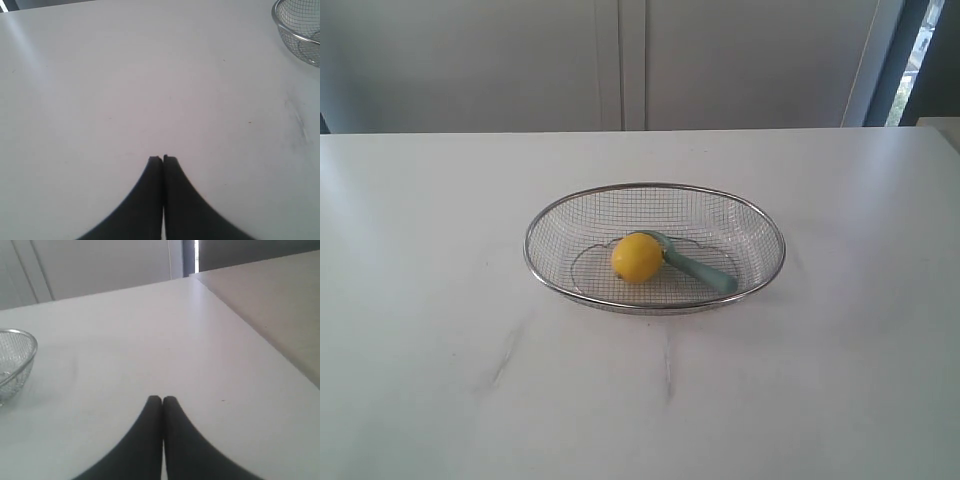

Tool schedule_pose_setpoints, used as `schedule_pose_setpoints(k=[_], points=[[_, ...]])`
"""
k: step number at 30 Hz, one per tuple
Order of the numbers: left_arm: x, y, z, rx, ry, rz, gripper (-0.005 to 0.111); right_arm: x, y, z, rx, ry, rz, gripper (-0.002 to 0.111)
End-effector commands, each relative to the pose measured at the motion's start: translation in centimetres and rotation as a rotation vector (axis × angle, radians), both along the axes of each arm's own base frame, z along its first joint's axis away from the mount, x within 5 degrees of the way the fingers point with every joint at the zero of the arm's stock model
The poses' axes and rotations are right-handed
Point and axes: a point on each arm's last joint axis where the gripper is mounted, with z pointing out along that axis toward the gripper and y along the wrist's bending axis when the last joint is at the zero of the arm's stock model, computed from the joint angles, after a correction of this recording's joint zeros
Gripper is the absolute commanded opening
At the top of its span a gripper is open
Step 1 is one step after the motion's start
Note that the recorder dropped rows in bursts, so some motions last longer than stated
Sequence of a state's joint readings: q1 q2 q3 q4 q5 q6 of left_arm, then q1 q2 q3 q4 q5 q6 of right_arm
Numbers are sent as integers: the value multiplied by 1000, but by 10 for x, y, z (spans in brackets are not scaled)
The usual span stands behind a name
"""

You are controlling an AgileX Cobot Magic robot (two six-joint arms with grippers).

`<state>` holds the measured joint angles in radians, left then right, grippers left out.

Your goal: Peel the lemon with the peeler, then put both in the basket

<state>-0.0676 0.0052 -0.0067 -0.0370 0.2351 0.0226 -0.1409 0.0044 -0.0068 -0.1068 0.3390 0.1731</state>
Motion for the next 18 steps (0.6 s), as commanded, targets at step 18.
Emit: schedule_pose_setpoints(k=[18], points=[[0,-1,-2,-13,1,-6,0,1,11,-3,-87,16,207,0]])
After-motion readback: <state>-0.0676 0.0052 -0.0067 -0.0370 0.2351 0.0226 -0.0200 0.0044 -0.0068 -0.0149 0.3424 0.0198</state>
